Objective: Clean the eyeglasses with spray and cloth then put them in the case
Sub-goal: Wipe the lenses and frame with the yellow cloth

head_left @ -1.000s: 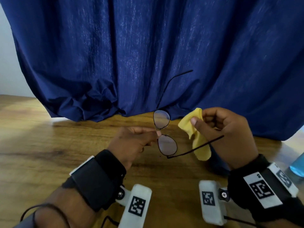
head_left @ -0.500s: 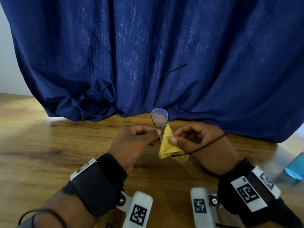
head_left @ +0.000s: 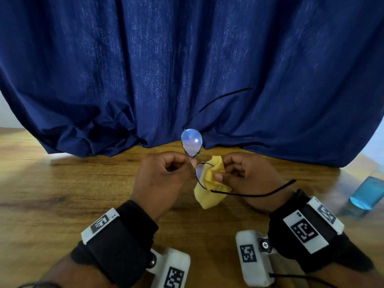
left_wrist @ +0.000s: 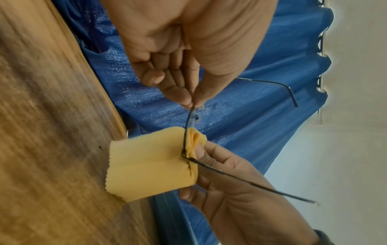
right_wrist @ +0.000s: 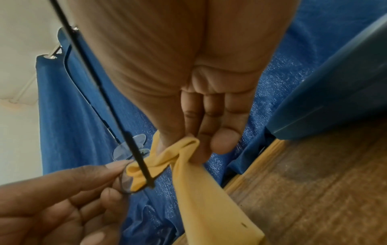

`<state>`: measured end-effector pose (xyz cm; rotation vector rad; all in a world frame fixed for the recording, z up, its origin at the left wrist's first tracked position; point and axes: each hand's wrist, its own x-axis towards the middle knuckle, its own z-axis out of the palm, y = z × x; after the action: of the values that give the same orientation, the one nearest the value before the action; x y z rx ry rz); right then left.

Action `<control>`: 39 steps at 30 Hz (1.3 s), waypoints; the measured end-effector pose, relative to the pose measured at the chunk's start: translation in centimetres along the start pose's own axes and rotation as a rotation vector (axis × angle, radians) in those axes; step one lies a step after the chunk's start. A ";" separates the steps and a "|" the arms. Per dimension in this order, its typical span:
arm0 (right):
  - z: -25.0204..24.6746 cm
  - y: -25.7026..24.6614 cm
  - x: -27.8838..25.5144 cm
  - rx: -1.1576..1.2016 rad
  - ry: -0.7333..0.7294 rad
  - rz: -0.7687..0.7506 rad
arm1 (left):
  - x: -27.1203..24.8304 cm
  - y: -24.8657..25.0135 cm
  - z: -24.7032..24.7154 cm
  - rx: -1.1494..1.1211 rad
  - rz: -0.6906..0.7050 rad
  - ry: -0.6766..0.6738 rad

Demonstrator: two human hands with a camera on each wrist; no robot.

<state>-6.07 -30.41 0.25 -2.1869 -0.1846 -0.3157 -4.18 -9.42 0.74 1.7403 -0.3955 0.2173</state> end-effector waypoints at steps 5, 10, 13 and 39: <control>0.1 -1.2 -0.6 -0.041 -0.089 0.069 | 0.0 -0.1 0.2 -0.009 0.009 0.021; 0.5 -1.5 -0.7 -0.010 -0.068 0.127 | -0.3 -0.2 0.6 -0.021 -0.022 -0.033; 0.5 -1.0 -0.3 -0.098 0.021 0.076 | -0.2 -0.3 0.5 -0.024 -0.035 -0.043; 0.3 -1.5 -0.4 0.038 -0.102 0.179 | -0.1 -0.6 0.6 -0.067 -0.088 -0.064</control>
<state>-6.78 -29.24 1.14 -2.1650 -0.0502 -0.1000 -4.10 -9.86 0.08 1.6980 -0.3677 0.0844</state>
